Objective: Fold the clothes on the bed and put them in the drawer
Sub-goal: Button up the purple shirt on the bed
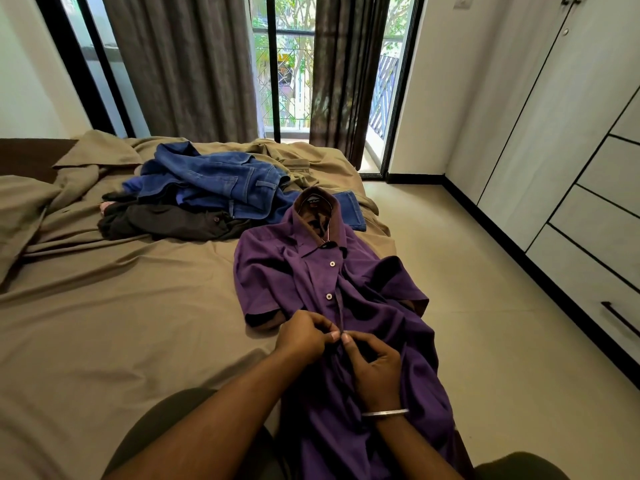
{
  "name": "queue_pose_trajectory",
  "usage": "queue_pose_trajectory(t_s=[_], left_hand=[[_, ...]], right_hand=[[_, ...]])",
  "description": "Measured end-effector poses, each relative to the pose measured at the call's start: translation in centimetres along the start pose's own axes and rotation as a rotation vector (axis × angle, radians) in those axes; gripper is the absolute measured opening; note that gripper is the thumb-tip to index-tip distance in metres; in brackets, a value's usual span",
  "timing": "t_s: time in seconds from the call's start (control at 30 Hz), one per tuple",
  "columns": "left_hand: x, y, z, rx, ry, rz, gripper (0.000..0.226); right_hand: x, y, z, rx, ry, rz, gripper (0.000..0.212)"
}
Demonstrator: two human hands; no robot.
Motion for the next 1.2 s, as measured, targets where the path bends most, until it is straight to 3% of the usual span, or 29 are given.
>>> queue_pose_trajectory(t_s=[0.43, 0.7, 1.2], left_hand=[[0.6, 0.2, 0.4, 0.308, -0.158, -0.084, 0.006], [0.3, 0.1, -0.3, 0.215, -0.161, 0.017, 0.010], [0.4, 0.8, 0.1, -0.042, -0.155, -0.061, 0.025]], right_hand=[[0.1, -0.1, 0.0, -0.058, -0.024, -0.038, 0.022], [0.2, 0.0, -0.3, -0.066, -0.029, -0.052, 0.016], [0.4, 0.1, -0.8, 0.136, -0.034, -0.077, 0.007]])
Point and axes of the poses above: each hand's wrist, its own x-axis away from the middle knuckle, its own y-axis out of the palm, z = x × y, the point moved 6 cm from there along -x, towards the middle knuckle, and after that the axes turned 5 degrees about -y, right-handed, at the moved point
